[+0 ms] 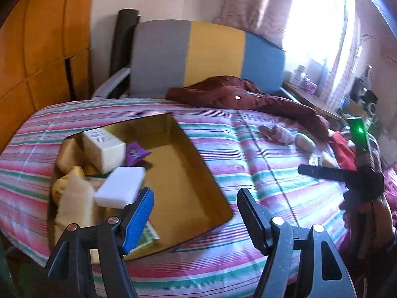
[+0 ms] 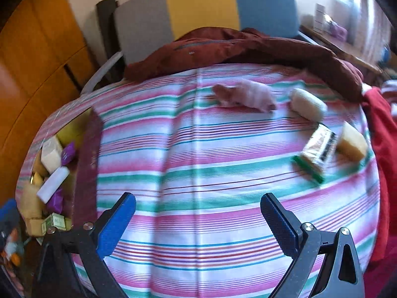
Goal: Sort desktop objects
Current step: 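Withdraw both open tools from the gold tray toward the remaining items, then grasp the tan sponge with the right tool and lift it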
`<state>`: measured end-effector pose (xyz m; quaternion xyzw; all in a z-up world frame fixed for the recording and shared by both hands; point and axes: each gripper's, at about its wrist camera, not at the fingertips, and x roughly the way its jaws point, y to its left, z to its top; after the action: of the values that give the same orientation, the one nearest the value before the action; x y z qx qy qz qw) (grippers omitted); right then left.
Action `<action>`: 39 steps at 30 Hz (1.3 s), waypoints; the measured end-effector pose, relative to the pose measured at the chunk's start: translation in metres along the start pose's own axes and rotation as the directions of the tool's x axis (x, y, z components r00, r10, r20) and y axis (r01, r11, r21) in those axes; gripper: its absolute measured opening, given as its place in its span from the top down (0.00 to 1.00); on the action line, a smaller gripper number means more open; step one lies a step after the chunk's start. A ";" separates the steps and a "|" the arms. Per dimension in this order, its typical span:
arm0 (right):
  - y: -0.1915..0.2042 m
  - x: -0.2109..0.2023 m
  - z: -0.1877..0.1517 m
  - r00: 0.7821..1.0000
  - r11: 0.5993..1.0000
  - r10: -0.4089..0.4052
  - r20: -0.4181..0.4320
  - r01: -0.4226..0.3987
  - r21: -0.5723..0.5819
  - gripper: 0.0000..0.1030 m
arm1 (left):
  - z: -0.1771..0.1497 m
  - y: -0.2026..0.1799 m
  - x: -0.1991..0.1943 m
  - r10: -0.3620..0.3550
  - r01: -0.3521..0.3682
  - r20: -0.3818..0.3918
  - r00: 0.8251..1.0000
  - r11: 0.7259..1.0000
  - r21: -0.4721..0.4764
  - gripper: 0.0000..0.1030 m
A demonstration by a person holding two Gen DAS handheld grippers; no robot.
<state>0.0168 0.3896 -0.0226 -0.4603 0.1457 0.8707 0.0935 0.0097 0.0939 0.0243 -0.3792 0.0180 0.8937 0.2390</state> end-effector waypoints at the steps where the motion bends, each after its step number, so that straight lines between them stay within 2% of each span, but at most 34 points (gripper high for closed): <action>1: -0.006 0.000 0.001 1.000 1.000 -0.004 -0.003 0.004 0.012 0.02 | 0.001 -0.005 0.001 -0.017 0.017 0.001 1.000 1.000 0.011 0.31; 5: -0.049 -0.007 0.012 1.000 0.995 -0.013 -0.006 0.014 0.097 0.02 | 0.002 -0.022 0.008 -0.031 0.032 -0.023 0.999 0.998 0.046 0.31; 7: -0.066 -0.010 0.016 0.999 0.992 -0.041 -0.002 0.040 0.121 0.02 | 0.002 -0.032 0.014 -0.019 0.022 -0.042 0.999 0.997 0.075 0.31; 10: -0.103 -0.011 0.025 0.995 0.978 -0.096 -0.001 0.094 0.185 0.02 | 0.001 -0.038 0.020 -0.040 0.044 -0.059 0.997 0.996 0.080 0.31; 16: -0.181 -0.010 0.047 0.974 0.919 -0.225 0.000 0.212 0.332 0.00 | 0.003 -0.046 0.030 -0.047 0.054 -0.077 0.996 0.994 0.098 0.31; 21: -0.232 0.009 0.064 0.967 0.872 -0.256 -0.011 0.235 0.429 0.00 | 0.005 -0.059 0.041 -0.048 0.061 -0.099 0.994 0.990 0.129 0.31; 24: -0.250 0.022 0.067 0.969 0.855 -0.246 -0.005 0.219 0.470 0.00 | 0.005 -0.067 0.049 -0.053 0.070 -0.117 0.992 0.987 0.144 0.31; 29: -0.260 0.040 0.065 0.982 0.853 -0.187 -0.013 0.169 0.493 0.03 | 0.001 -0.081 0.067 -0.068 0.091 -0.159 0.985 0.986 0.142 0.31; 31: -0.258 0.042 0.068 0.976 0.860 -0.218 -0.019 0.201 0.469 0.06 | 0.000 -0.089 0.075 -0.078 0.106 -0.181 0.980 0.983 0.149 0.31; 33: -0.257 0.046 0.070 0.971 0.867 -0.236 -0.035 0.227 0.444 0.16 | 0.000 -0.097 0.080 -0.088 0.120 -0.191 0.978 0.979 0.162 0.31; 36: -0.257 0.055 0.067 0.966 0.867 -0.243 -0.087 0.256 0.427 0.25 | 0.003 -0.110 0.087 -0.108 0.144 -0.196 0.975 0.973 0.179 0.31; 39: -0.257 0.055 0.067 0.966 0.870 -0.243 -0.087 0.256 0.421 0.33 | 0.007 -0.123 0.096 -0.126 0.166 -0.204 0.971 0.967 0.192 0.31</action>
<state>0.0103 0.6553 -0.0753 -0.4571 0.2744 0.7904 0.3016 0.0022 0.2439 -0.0184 -0.4359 0.1058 0.8265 0.3400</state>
